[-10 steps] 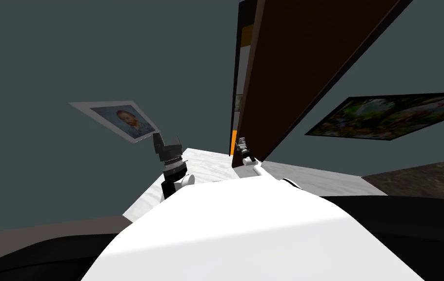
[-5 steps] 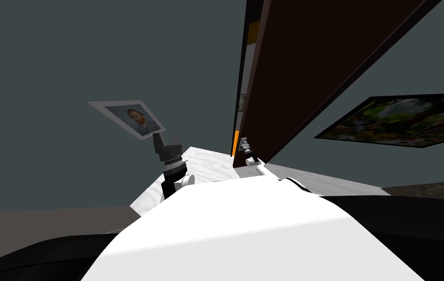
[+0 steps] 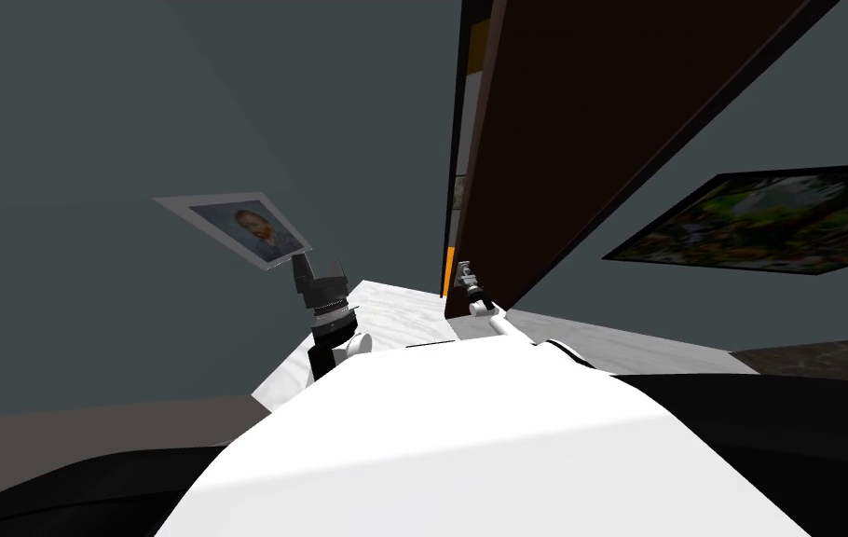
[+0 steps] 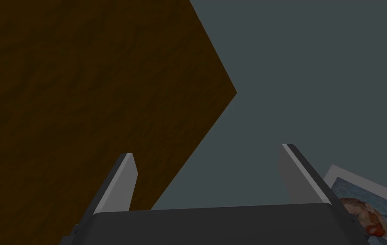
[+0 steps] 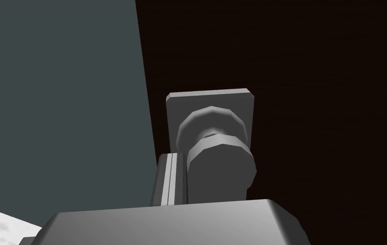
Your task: Pull the door open
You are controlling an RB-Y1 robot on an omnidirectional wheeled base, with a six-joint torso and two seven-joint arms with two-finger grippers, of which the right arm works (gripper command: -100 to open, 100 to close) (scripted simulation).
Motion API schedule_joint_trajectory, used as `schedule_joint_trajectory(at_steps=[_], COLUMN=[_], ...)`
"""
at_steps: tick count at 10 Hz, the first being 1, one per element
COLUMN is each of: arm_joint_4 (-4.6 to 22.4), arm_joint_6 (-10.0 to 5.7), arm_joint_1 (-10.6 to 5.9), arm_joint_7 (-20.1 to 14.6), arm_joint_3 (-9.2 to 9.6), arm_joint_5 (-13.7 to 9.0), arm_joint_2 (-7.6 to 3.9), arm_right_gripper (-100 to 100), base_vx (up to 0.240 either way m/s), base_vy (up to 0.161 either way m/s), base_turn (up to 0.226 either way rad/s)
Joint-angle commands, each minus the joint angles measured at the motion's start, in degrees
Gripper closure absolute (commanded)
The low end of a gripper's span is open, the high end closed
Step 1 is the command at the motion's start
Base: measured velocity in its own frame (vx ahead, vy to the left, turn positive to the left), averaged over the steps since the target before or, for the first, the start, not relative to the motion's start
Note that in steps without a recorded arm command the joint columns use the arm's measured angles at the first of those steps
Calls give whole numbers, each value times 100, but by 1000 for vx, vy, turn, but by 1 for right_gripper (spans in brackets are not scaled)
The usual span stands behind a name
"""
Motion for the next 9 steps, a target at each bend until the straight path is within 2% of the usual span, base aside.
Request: schedule_joint_trajectory(at_steps=[1,2,6,7,8,9], arm_joint_4=[13,-44,-163,-151,-64,-38], arm_joint_6=[7,128,458,394,336,312], arm_joint_1=[11,-12,-46,-39,-22,-18], arm_joint_7=[0,-68,-248,-208,-272,-288], arm_joint_3=[-12,44,166,141,75,55], arm_joint_5=[-4,-8,-27,-25,-60,-70], arm_joint_2=[-11,-73,-259,-227,-308,-330], arm_right_gripper=[100,-100,-100,-100,-100,-100], base_vx=[0,-136,-238,-125,101,196], base_vy=[0,0,-68,-28,-6,14], base_turn=[0,-12,-13,-4,181,130])
